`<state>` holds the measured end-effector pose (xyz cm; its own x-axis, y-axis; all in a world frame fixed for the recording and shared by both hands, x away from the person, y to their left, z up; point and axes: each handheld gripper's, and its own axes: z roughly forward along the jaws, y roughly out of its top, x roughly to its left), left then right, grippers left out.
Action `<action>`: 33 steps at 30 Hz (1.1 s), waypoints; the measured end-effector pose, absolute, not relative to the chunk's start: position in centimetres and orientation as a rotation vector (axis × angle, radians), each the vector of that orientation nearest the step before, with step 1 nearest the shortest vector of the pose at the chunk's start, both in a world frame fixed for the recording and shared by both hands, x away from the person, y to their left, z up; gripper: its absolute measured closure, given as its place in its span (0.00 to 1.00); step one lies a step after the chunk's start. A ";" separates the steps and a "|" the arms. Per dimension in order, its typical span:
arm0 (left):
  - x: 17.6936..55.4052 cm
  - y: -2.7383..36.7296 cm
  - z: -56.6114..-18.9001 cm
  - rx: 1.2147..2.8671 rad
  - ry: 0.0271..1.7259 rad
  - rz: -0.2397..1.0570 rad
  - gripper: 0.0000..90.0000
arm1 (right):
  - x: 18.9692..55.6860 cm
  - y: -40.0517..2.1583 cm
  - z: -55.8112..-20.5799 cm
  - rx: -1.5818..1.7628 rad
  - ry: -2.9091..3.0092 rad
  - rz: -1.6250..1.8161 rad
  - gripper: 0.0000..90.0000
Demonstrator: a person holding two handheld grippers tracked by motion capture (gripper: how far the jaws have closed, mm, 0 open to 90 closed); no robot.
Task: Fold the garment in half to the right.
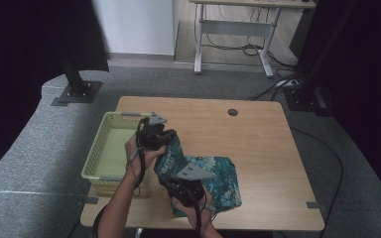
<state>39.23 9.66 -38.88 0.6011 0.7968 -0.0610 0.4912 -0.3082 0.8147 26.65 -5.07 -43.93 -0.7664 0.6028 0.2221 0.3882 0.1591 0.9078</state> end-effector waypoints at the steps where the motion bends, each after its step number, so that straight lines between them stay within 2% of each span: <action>1: 39.2 9.3 -39.2 1.977 1.018 0.447 0.95 | 26.5 -5.4 -44.1 0.964 2.241 1.659 0.93; 11: 39.5 6.2 -40.5 2.006 0.987 0.432 0.95 | 26.2 -8.8 -45.5 1.016 2.221 1.676 0.93; 24: 39.6 4.1 -39.4 2.012 0.949 0.435 0.95 | 25.8 -11.0 -44.9 1.033 2.158 1.714 0.93; 33: 40.1 1.8 -40.3 2.043 0.933 0.413 0.95 | 25.6 -12.7 -45.4 1.045 2.141 1.675 0.93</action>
<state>40.06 1.82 -40.31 0.6697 0.7415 -0.0415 0.4680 -0.3780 0.7988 25.59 -12.73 -45.44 -0.7197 0.6514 0.2402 0.3898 0.0927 0.9162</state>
